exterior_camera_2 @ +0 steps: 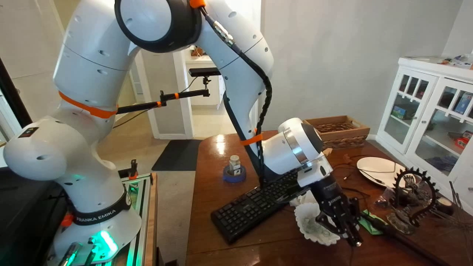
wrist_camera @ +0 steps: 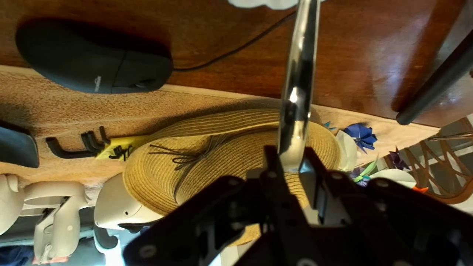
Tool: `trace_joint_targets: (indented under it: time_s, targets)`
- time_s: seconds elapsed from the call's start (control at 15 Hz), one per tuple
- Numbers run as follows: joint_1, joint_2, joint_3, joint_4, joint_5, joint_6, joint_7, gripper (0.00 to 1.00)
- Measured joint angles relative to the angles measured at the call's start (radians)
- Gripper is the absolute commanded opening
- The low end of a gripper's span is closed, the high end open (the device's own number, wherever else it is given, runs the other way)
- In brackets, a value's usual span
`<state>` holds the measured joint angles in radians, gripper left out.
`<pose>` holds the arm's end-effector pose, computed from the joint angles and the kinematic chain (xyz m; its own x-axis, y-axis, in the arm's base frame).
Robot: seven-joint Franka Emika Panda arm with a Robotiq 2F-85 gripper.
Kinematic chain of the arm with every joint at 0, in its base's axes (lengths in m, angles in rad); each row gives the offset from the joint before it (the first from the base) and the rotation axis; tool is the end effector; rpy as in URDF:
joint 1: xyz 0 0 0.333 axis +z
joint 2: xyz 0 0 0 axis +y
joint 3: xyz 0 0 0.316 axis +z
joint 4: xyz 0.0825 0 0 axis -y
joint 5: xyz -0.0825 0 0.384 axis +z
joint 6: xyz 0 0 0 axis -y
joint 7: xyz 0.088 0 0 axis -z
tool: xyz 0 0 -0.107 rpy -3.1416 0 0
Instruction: Move the spoon to the plate
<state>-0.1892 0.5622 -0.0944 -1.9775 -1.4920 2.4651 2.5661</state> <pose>0.5791 -0.1664 0.1738 -0.0729 -0.6628 0.7452 -0.9743 -0.1123 -0.1952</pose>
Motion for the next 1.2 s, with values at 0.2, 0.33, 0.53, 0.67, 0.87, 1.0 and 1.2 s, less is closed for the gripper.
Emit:
trace_joint_targets:
  time_s: [0.2,0.33,0.53,0.67,0.87,1.0,1.2]
  targets:
    - [0.000,0.001,0.001,0.003,0.010,0.000,-0.011,0.45]
    - [0.000,0.002,0.001,0.003,0.023,0.000,-0.025,0.58]
    - [0.000,0.002,0.001,0.005,0.041,0.000,-0.045,0.81]
    - [0.000,0.003,0.001,0.006,0.052,0.000,-0.057,0.96]
    - [0.000,0.003,0.001,0.009,0.061,0.000,-0.068,1.00]
    - [0.000,0.003,0.001,0.011,0.072,0.001,-0.080,1.00]
    - [-0.003,0.001,0.001,0.014,0.086,0.023,-0.106,1.00]
